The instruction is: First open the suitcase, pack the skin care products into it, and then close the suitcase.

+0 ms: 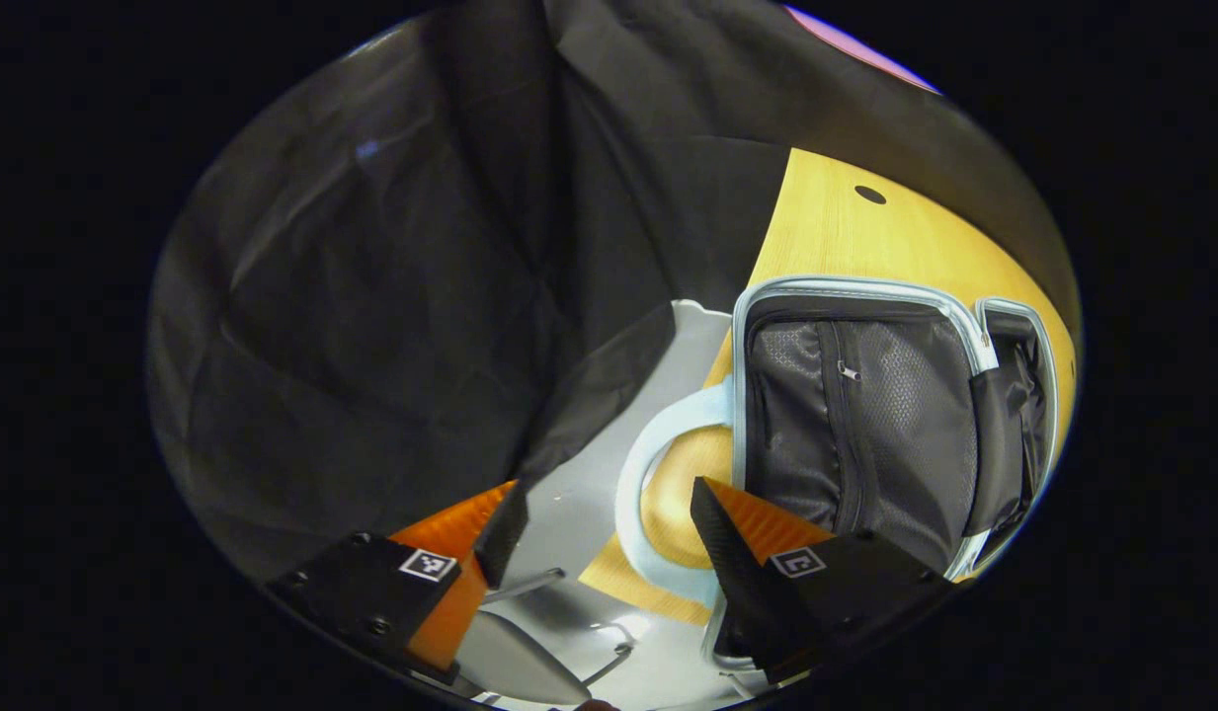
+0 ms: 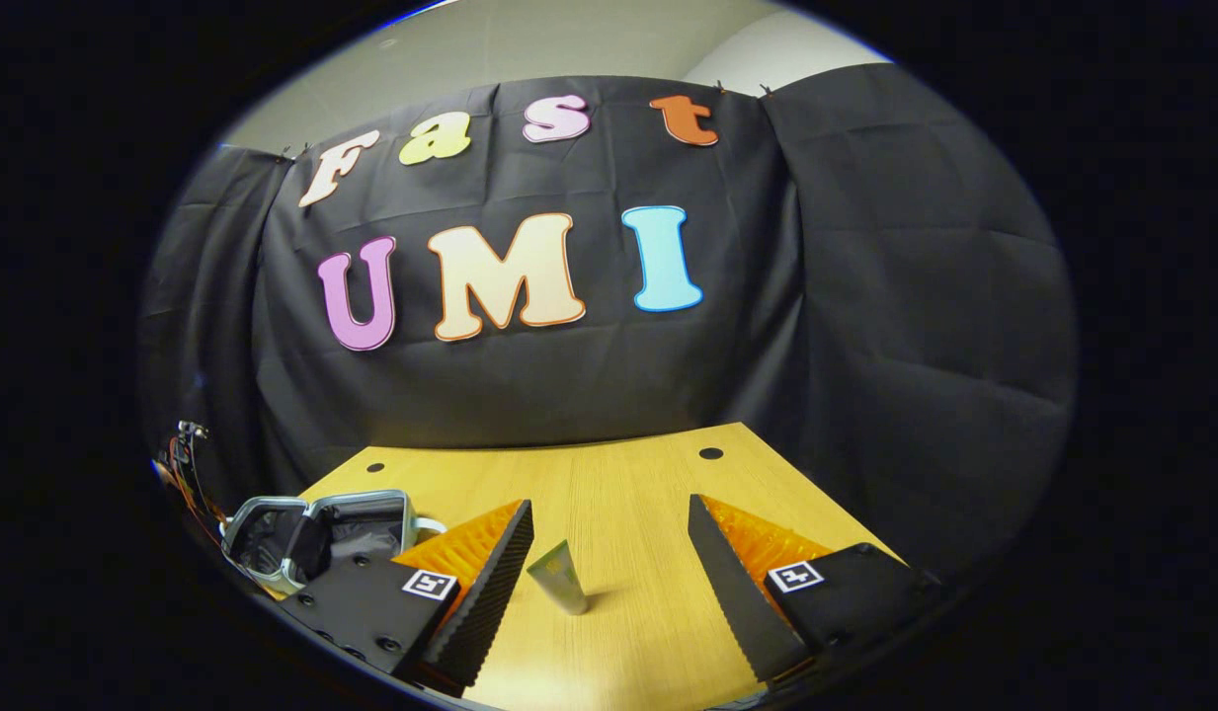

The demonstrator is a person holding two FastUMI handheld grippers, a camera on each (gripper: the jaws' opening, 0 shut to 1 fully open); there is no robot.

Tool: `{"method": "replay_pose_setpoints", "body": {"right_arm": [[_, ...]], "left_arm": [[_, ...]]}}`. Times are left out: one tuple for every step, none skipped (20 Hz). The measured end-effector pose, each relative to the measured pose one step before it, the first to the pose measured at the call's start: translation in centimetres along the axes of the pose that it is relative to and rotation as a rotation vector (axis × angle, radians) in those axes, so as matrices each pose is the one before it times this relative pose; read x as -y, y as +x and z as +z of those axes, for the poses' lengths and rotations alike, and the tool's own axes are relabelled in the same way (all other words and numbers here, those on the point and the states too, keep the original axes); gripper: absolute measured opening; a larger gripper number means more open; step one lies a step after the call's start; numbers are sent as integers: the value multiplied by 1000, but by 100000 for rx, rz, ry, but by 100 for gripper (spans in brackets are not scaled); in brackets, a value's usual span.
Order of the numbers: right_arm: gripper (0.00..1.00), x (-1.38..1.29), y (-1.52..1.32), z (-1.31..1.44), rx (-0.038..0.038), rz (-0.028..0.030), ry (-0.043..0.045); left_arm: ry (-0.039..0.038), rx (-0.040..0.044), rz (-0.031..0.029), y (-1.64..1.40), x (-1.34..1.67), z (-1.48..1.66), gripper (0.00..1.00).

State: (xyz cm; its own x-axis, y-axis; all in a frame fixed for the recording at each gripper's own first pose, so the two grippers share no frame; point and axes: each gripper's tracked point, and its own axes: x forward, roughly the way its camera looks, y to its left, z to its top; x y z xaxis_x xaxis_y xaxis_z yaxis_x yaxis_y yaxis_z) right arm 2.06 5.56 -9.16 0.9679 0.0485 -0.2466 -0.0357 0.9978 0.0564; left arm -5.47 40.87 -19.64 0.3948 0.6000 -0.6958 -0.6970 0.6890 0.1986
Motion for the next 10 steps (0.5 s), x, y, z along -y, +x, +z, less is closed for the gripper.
{"method": "replay_pose_setpoints", "body": {"right_arm": [[98, -35, 320, -251, -883, 597, -311], [98, -122, 243, -88, -449, 796, 314], [98, -325, 188, 129, 323, 973, 365], [98, -249, 202, 192, 799, 770, 75], [98, -204, 294, -223, 478, 1020, 0], [98, -349, 250, -281, -391, 1366, 190], [98, -275, 268, -439, -776, 1301, 281], [98, -238, 259, -374, -743, 1306, 200], [95, -298, 252, -288, -703, 1447, 121], [98, -234, 324, -299, -838, 1601, -128]], "left_arm": [[2490, 2446, 583, -1113, 177, 229, 97], [2851, 2283, 334, -1437, 421, -80, 97], [2146, 3024, 175, -1433, 494, 360, 97], [422, 5269, -693, -1566, 910, 879, 97], [-371, 4658, -2686, -1341, 1521, 799, 96], [-656, 4455, -3933, -1567, 1773, 659, 96], [-187, 3341, -4405, -1480, 2281, 669, 96], [-27, 3025, -4089, -1344, 2579, 437, 96], [49, 2761, -4104, -1375, 2737, 210, 96], [248, 3371, -4304, -887, 3170, 215, 96]]}}
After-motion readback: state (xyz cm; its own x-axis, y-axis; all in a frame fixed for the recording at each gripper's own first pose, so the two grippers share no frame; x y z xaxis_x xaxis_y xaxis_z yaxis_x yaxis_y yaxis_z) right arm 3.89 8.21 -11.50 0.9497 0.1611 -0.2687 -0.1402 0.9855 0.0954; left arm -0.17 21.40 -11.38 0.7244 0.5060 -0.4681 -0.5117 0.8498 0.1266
